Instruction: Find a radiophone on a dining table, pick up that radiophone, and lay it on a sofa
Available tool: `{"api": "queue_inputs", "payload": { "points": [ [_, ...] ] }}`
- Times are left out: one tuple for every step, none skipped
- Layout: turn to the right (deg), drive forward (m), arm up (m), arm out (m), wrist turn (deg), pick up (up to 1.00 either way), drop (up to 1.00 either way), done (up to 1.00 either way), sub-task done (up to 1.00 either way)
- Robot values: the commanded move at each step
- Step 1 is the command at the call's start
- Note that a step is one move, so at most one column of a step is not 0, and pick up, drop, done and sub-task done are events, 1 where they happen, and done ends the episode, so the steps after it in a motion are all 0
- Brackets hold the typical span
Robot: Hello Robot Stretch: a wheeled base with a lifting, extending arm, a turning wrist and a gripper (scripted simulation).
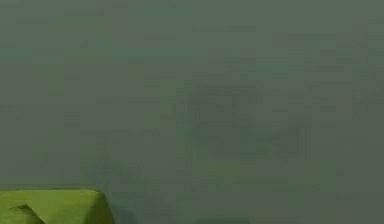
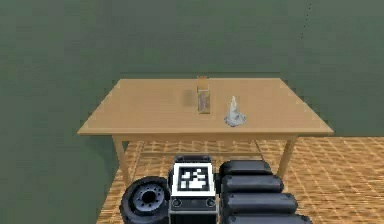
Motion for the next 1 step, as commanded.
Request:
{"api": "queue_inputs", "payload": {
  "points": [
    [42.0, 0.0, 0.0, 0.0, 0.0, 0.0, 0.0, 0.0, 0.0]
  ]
}}
